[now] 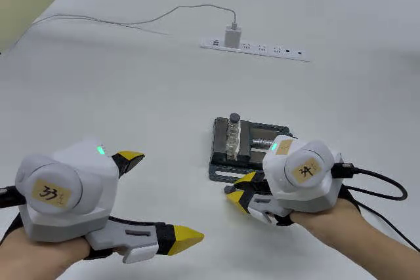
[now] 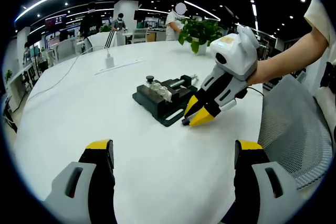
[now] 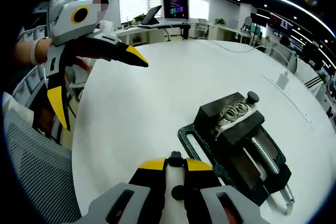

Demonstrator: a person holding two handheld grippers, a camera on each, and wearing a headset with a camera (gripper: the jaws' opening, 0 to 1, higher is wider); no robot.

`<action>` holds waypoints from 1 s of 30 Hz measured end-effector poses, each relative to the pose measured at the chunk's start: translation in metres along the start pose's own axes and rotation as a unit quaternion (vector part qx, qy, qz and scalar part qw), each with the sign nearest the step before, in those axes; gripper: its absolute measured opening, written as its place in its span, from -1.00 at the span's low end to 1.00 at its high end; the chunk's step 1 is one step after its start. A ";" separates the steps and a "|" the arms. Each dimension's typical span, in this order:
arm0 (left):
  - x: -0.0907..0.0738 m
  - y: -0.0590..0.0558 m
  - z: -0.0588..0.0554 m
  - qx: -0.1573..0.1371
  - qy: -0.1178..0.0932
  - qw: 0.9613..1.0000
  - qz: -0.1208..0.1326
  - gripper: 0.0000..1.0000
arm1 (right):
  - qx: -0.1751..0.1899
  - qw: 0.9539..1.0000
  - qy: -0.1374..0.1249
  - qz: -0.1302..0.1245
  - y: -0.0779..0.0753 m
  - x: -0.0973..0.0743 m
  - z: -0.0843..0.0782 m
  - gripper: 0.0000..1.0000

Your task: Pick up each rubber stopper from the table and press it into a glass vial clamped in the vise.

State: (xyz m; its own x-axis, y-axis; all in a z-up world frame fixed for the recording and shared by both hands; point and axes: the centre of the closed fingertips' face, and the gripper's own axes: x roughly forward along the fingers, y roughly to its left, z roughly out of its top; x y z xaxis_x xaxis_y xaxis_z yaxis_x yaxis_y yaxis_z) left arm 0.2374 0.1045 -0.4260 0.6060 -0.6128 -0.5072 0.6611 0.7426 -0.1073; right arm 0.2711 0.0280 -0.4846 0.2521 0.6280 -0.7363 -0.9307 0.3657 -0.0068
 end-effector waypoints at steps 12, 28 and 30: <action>0.005 -0.009 0.000 0.001 -0.002 1.000 -0.006 0.88 | -0.005 1.000 -0.007 0.012 -0.004 -0.021 0.010 -0.85; 0.022 -0.028 0.015 0.041 -0.012 0.999 -0.028 0.57 | -0.049 0.995 0.053 0.064 -0.007 -0.069 0.011 -0.86; 0.025 -0.031 0.018 0.049 -0.012 0.998 -0.032 0.52 | -0.059 0.994 0.062 0.074 -0.006 -0.075 0.012 -0.86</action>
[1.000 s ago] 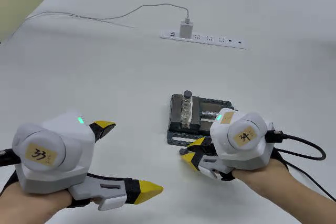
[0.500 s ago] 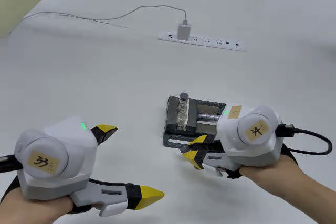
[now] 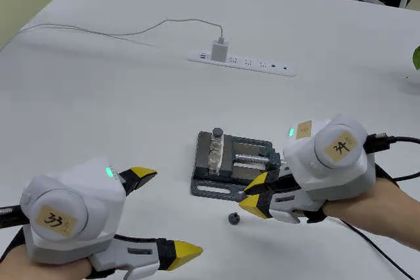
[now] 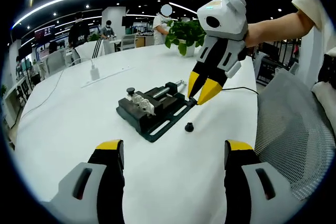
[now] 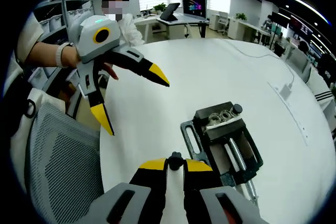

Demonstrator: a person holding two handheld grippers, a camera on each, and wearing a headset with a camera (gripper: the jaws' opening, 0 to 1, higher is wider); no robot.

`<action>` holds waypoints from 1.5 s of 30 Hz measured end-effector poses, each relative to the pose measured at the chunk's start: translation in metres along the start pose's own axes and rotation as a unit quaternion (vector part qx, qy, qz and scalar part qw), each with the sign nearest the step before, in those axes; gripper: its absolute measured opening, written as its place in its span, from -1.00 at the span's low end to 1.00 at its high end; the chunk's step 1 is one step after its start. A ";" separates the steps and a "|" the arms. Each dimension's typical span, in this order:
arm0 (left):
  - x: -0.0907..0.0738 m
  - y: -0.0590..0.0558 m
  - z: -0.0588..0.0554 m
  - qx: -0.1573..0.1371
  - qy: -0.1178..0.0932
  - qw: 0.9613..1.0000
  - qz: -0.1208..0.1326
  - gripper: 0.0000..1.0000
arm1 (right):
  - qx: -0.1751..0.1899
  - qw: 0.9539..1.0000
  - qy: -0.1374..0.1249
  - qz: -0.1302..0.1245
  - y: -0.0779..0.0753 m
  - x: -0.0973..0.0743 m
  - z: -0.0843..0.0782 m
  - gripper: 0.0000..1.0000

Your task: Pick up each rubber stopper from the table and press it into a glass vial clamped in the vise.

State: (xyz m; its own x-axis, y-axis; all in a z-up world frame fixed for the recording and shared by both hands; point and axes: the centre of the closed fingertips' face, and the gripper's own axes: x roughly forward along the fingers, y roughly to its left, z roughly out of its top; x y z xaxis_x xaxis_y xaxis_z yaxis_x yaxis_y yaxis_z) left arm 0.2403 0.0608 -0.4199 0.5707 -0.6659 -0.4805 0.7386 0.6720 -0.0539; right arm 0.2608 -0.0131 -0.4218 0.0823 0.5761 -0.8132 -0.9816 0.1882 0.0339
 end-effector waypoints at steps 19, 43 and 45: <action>0.030 -0.033 0.025 0.072 -0.005 0.996 -0.055 -0.13 | -0.126 0.984 0.097 0.074 0.023 -0.022 0.002 -0.86; 0.042 -0.059 0.039 0.123 -0.004 0.987 -0.101 -0.79 | -0.160 0.970 0.134 0.125 0.035 -0.019 0.008 -0.87; 0.042 -0.059 0.039 0.124 -0.003 0.987 -0.102 -0.81 | -0.162 0.969 0.135 0.127 0.036 -0.019 0.008 -0.87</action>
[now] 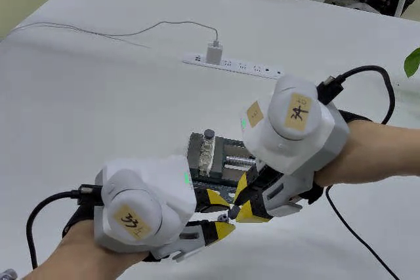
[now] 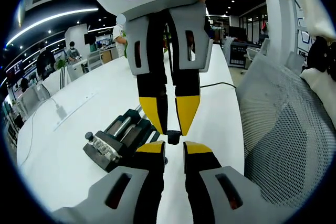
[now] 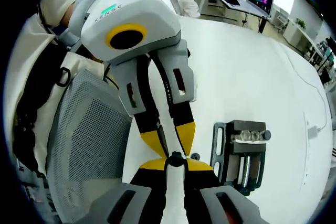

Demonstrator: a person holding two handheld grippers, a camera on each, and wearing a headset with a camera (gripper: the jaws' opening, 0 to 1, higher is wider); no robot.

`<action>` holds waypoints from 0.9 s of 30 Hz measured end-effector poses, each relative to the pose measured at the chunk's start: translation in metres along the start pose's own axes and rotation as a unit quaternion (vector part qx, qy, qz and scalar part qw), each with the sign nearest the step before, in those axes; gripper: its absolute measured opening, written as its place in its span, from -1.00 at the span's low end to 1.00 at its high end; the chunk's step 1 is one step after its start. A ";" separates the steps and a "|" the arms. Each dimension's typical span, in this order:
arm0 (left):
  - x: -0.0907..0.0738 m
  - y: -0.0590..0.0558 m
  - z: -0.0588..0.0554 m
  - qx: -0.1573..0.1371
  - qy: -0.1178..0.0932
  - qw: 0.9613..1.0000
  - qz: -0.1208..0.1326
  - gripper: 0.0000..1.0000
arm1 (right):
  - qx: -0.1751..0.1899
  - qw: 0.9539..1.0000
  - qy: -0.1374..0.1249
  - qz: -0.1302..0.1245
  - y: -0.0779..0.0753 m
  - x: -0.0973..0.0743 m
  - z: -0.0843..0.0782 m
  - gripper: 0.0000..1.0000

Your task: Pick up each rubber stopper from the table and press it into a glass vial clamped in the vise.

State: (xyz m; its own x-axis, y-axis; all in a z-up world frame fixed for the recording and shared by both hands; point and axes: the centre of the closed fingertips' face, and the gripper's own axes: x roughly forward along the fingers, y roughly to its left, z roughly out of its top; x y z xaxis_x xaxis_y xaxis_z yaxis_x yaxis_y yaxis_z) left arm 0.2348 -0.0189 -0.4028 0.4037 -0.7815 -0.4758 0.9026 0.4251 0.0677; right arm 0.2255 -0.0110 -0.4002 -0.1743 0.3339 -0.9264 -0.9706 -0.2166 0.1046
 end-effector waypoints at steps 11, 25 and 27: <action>0.000 -0.003 0.002 -0.003 -0.002 1.000 -0.006 -0.90 | -0.004 1.000 0.001 0.010 0.003 0.000 0.000 -0.87; -0.001 -0.006 0.003 -0.025 -0.008 1.000 -0.007 -0.92 | -0.007 1.000 -0.006 0.014 0.005 -0.002 0.000 -0.86; -0.002 -0.007 0.004 -0.037 -0.011 0.999 -0.007 -0.93 | -0.012 1.000 -0.012 0.015 0.007 -0.003 0.000 -0.85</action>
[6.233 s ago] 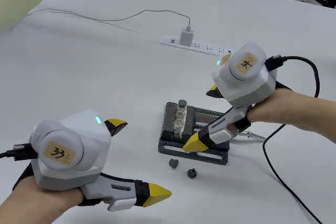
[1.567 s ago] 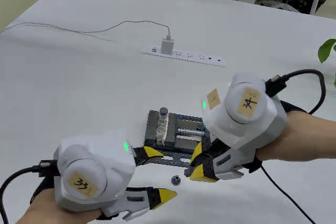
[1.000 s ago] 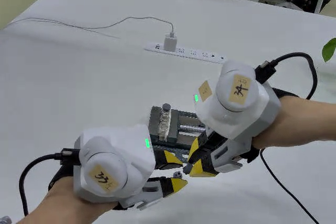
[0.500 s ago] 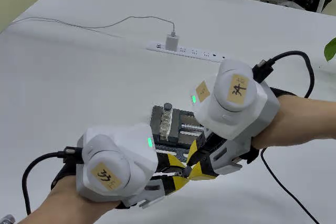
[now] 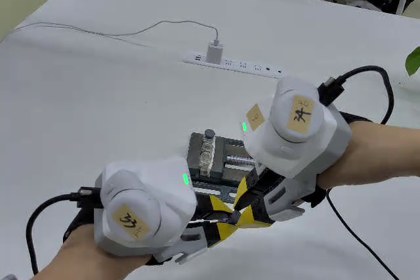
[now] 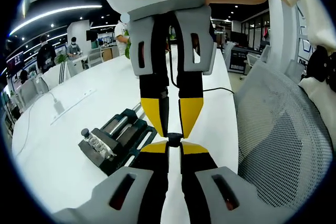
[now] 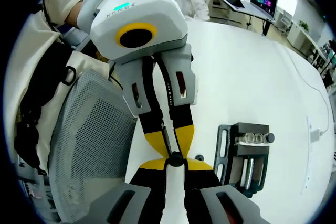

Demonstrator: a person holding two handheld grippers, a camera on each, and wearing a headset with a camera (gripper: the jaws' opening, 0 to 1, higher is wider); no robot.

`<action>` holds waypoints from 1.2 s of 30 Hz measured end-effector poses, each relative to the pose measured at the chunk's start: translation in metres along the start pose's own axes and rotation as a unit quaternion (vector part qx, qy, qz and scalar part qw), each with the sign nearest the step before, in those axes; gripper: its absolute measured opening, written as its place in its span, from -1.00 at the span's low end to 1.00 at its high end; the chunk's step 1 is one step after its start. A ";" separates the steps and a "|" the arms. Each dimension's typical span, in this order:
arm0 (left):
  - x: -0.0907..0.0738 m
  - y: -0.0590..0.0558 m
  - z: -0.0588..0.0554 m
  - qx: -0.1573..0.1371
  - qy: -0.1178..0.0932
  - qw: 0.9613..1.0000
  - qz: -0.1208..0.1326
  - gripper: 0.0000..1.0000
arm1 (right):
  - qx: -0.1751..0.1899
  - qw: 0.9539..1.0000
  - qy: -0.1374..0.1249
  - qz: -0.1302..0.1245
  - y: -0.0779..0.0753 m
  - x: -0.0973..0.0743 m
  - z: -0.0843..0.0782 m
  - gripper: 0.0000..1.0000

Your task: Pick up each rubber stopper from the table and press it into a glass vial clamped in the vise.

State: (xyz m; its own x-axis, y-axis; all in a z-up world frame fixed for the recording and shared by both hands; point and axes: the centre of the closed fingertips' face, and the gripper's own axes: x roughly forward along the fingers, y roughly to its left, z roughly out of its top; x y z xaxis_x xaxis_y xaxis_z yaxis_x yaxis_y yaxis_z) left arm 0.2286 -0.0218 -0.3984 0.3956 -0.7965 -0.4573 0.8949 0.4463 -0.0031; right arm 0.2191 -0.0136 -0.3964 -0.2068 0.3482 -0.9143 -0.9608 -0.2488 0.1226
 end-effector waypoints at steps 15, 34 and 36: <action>-0.012 0.002 0.006 -0.029 -0.015 0.999 0.027 -0.93 | -0.002 0.999 -0.044 -0.017 -0.002 -0.015 0.005 -0.78; -0.025 0.014 0.019 -0.017 -0.043 0.996 0.075 -0.93 | 0.007 0.994 -0.106 -0.037 -0.010 -0.037 0.024 -0.82; -0.025 0.014 0.020 -0.016 -0.044 0.996 0.075 -0.93 | 0.007 0.993 -0.107 -0.039 -0.010 -0.037 0.025 -0.84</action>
State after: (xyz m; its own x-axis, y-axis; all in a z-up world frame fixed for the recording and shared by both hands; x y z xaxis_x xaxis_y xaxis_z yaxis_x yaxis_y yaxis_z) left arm 0.2359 -0.0038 -0.3695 0.5432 -0.7516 -0.3743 0.8172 0.5755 0.0304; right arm 0.2322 -0.0017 -0.3540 -0.1652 0.5505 -0.8183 -0.9775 -0.2017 0.0617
